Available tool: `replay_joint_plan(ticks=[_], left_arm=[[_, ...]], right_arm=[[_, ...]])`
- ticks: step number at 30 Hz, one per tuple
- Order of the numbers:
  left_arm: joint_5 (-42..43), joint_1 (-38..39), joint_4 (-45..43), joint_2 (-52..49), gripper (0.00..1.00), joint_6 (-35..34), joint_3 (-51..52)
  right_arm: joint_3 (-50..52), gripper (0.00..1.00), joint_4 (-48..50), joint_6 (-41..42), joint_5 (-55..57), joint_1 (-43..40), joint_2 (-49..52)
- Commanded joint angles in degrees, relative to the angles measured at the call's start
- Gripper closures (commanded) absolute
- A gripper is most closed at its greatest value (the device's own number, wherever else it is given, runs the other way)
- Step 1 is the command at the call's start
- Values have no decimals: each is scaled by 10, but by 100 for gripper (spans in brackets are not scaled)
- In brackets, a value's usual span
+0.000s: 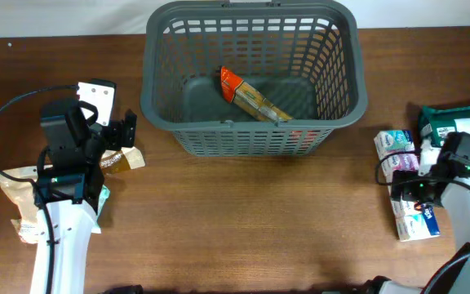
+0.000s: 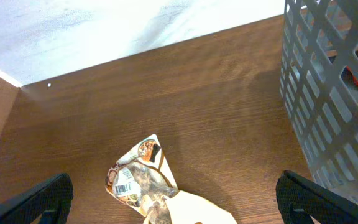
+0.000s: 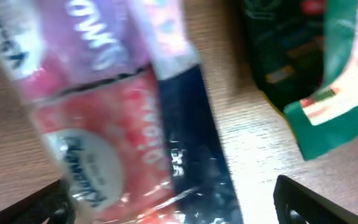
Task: Pack container
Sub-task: 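Move the right gripper to the tissue box and grasp it, then lift the tissue box into the basket and open the right gripper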
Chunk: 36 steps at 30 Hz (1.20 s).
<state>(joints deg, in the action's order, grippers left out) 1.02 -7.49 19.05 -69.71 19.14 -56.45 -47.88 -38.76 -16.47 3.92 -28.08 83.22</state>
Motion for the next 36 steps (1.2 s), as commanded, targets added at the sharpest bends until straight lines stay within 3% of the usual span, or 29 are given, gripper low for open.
replay_joint_plan(ticks=[1,8,13,15,17,20,21,28,36], left_arm=[[-4,-2,0,-1,1,7,2],[-4,-2,0,-1,1,7,2],[-4,-2,0,-1,1,7,2],[-4,-2,0,-1,1,7,2],[-4,-2,0,-1,1,7,2],[-4,-2,-1,-1,1,7,2],[-4,-2,-2,-1,1,7,2],[-4,-2,-12,-1,1,7,2],[-4,-2,-21,-1,1,7,2]], right_arm=[[1,4,15,5,-14,-18,5],[46,8,65,5,-43,-24,14],[59,18,81,5,-66,-23,31],[59,29,84,5,-68,-23,38],[59,50,87,10,-73,-23,44],[59,88,95,9,-83,-23,45],[59,96,101,9,-85,-23,45],[-28,96,116,17,-273,-23,45],[-375,96,135,165,-410,-20,45]])
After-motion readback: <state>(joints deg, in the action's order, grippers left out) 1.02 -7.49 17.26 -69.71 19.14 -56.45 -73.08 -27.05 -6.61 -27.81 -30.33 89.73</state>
